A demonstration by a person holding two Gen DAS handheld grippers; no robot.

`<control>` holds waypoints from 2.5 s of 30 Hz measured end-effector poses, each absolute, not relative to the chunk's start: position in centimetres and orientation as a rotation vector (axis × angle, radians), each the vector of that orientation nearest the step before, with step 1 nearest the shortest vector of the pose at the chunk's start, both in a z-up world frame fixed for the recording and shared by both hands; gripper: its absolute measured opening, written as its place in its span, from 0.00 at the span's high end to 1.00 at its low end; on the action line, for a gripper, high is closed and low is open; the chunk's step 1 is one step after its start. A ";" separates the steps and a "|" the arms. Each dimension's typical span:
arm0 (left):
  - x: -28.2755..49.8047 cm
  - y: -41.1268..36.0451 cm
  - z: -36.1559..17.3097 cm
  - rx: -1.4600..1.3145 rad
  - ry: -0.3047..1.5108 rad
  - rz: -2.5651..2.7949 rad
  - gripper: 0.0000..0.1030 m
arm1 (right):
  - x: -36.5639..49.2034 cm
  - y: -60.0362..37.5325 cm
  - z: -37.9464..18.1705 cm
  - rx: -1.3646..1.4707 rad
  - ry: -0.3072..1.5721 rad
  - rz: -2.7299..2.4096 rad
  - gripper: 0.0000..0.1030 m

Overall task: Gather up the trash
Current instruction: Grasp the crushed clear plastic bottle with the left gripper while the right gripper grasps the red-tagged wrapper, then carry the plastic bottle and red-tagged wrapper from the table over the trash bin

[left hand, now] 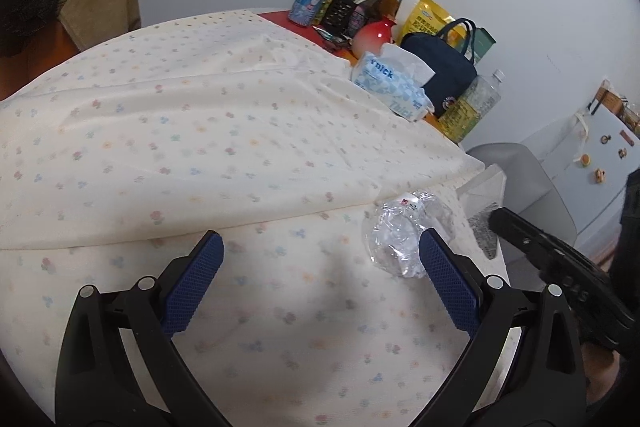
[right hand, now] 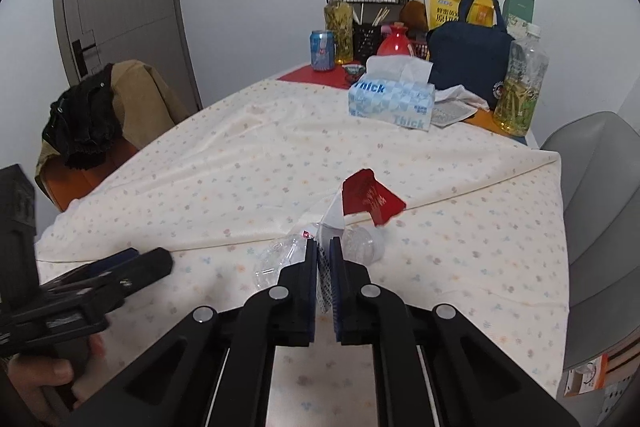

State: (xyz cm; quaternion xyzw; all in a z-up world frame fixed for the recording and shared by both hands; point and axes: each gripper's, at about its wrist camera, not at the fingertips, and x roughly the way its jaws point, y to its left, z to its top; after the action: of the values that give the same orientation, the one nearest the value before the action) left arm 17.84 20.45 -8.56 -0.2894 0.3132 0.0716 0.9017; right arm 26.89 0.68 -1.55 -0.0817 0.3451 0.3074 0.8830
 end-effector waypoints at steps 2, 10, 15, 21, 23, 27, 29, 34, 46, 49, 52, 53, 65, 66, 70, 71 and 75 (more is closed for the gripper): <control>18.4 19.8 -8.5 -0.585 0.656 0.135 0.06 | 26.0 -0.7 -0.6 -0.145 0.691 0.630 0.93; 20.9 16.7 -8.9 -0.524 0.713 0.074 0.06 | 25.0 -7.1 0.2 -0.024 0.664 0.526 0.93; 23.1 14.1 -8.8 -0.445 0.742 0.055 0.06 | 25.1 -9.9 -0.5 0.026 0.678 0.495 0.93; 25.9 11.7 -9.2 -0.336 0.797 0.041 0.06 | 25.4 -12.3 -1.3 0.065 0.685 0.476 0.93; 26.5 11.4 -9.4 -0.325 0.809 0.039 0.06 | 25.6 -12.8 -1.5 0.072 0.688 0.473 0.93; 27.7 11.3 -10.1 -0.314 0.834 0.065 0.06 | 26.0 -13.4 -2.1 0.080 0.698 0.466 0.93; 28.2 11.3 -10.4 -0.315 0.843 0.071 0.06 | 26.1 -13.6 -2.3 0.086 0.702 0.464 0.93; 28.8 11.2 -10.4 -0.309 0.839 0.082 0.06 | 26.1 -14.0 -2.7 0.094 0.712 0.457 0.93; 26.6 11.2 -9.4 -0.338 0.805 0.038 0.23 | 24.8 -14.1 -2.1 0.086 0.709 0.447 0.93; 25.5 11.0 -8.5 -0.345 0.786 0.027 0.23 | 24.4 -14.3 -2.0 0.088 0.710 0.445 0.93; 24.3 10.5 -7.7 -0.349 0.767 0.005 0.23 | 24.0 -14.6 -2.0 0.091 0.713 0.435 0.93; 23.9 10.3 -7.4 -0.351 0.760 -0.001 0.23 | 23.8 -14.8 -1.9 0.092 0.713 0.431 0.93; 21.2 6.1 -4.8 -0.350 0.692 -0.115 0.23 | 21.8 -18.4 -0.8 0.115 0.696 0.352 0.92; 21.1 5.6 -4.7 -0.349 0.690 -0.128 0.23 | 21.6 -18.7 -0.8 0.116 0.695 0.342 0.92; 21.0 4.0 -4.5 -0.342 0.688 -0.168 0.23 | 21.0 -20.5 -0.6 0.120 0.689 0.300 0.93; 21.1 3.5 -4.5 -0.341 0.688 -0.181 0.23 | 20.9 -21.0 -0.5 0.121 0.688 0.290 0.93; 21.2 1.5 -4.6 -0.330 0.693 -0.221 0.23 | 20.4 -22.9 -0.5 0.120 0.690 0.246 0.92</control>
State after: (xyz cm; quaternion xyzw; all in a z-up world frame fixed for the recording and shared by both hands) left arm 21.22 1.51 -4.57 -0.1605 0.3373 -0.1074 0.9214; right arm 20.41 -22.90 -0.45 0.0585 0.3371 0.1201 0.9319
